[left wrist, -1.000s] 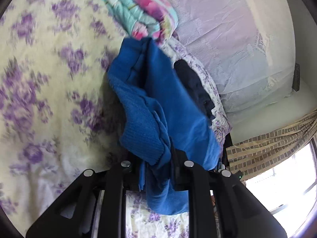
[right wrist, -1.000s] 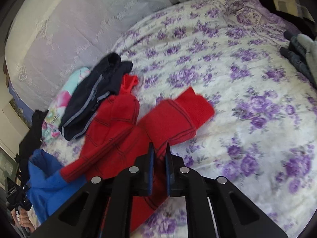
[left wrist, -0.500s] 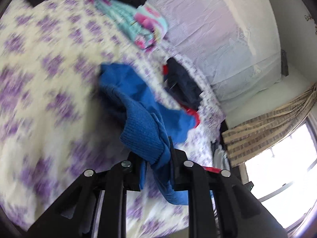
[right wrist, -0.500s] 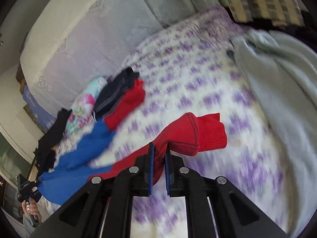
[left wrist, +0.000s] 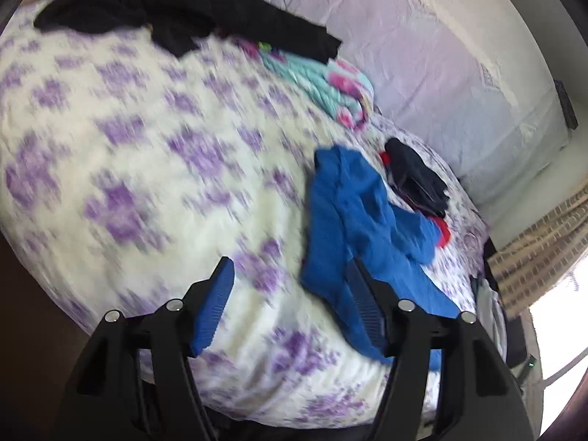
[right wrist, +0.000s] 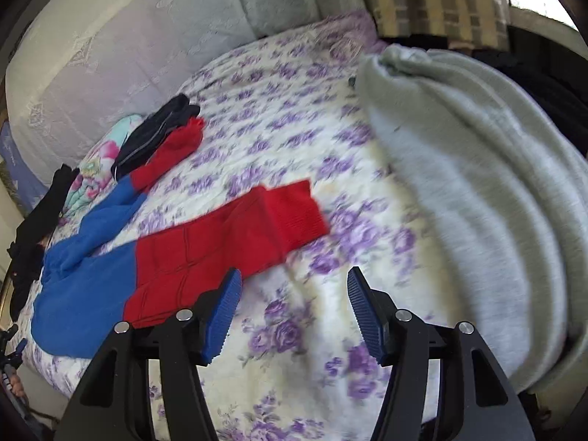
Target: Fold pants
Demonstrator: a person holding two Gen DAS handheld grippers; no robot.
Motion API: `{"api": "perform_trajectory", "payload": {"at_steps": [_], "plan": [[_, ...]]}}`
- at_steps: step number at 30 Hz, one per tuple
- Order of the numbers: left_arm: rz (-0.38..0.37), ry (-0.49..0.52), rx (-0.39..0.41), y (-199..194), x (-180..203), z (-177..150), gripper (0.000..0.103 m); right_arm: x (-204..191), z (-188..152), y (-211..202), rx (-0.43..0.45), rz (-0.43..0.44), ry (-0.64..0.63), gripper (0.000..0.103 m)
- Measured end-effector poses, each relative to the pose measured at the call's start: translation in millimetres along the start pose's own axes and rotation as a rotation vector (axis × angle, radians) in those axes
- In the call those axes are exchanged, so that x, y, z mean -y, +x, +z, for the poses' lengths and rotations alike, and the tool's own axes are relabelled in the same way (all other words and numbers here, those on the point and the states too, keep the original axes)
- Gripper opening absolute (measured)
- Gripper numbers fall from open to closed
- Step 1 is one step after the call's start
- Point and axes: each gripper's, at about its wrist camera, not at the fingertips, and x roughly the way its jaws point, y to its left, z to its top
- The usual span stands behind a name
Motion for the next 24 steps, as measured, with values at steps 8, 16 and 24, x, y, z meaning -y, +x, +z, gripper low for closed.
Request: {"api": "perform_trajectory", "payload": {"at_steps": [8,16,24], "plan": [[-0.047,0.118,-0.032,57,43,83,0.065,-38,48,-9,0.068,0.133,0.020,0.075],[-0.035,0.050,-0.147,159,32,110,0.065,-113,81,40,-0.013,0.170,-0.132,0.075],[-0.085,0.084,-0.197,209,34,104,0.061,-149,142,158,-0.131,0.292,0.063,0.075]]}}
